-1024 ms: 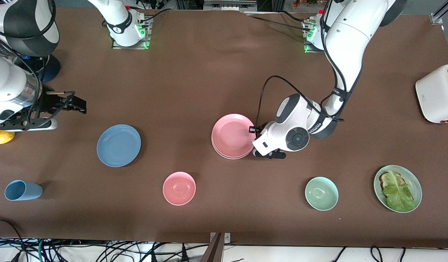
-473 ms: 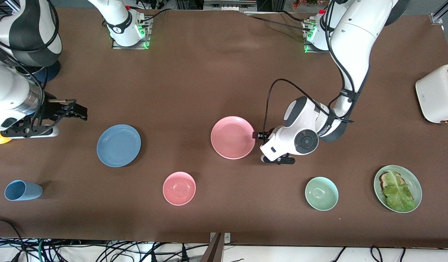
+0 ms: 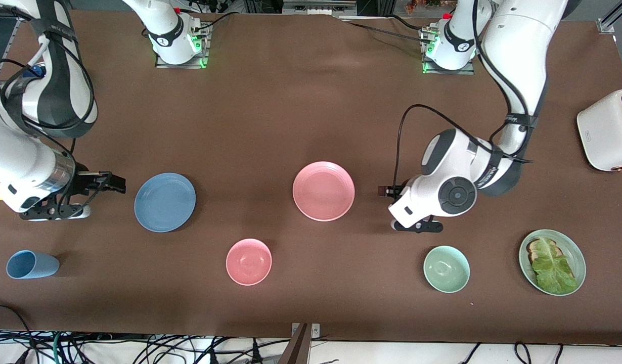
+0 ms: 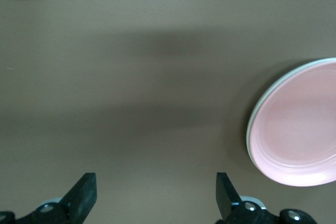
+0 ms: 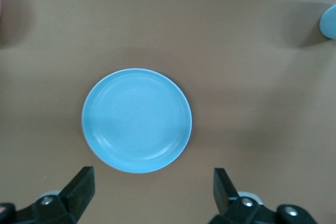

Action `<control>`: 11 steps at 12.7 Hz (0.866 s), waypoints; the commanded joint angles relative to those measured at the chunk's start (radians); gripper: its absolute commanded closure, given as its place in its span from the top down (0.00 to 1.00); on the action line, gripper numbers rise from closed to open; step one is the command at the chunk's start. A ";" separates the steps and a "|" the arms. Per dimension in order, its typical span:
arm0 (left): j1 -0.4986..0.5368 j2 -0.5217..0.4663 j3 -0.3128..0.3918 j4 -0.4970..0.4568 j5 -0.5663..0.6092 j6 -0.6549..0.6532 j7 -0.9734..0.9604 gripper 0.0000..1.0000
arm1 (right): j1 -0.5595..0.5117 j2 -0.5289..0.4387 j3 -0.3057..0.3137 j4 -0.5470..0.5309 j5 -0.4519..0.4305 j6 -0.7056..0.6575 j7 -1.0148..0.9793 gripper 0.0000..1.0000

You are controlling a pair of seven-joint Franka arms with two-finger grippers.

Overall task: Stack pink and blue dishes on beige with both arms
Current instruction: 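Grasp the blue plate rim with the right gripper while left withdraws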

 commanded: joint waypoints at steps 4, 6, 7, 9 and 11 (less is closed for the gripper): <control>0.127 -0.072 -0.001 -0.017 0.026 -0.121 0.112 1.00 | -0.077 0.033 -0.010 -0.240 -0.001 0.356 -0.136 1.00; 0.202 -0.092 -0.001 -0.012 0.026 -0.151 0.167 1.00 | -0.089 0.088 -0.009 -0.262 0.000 0.462 -0.141 1.00; 0.230 -0.097 -0.001 -0.009 0.026 -0.170 0.209 1.00 | -0.089 0.119 -0.009 -0.262 0.002 0.492 -0.141 1.00; 0.284 -0.126 -0.003 -0.012 0.026 -0.182 0.284 1.00 | -0.091 0.134 -0.009 -0.279 0.003 0.499 -0.141 1.00; 0.333 -0.152 -0.006 -0.015 0.026 -0.196 0.330 1.00 | -0.092 0.136 -0.009 -0.305 0.007 0.504 -0.141 0.99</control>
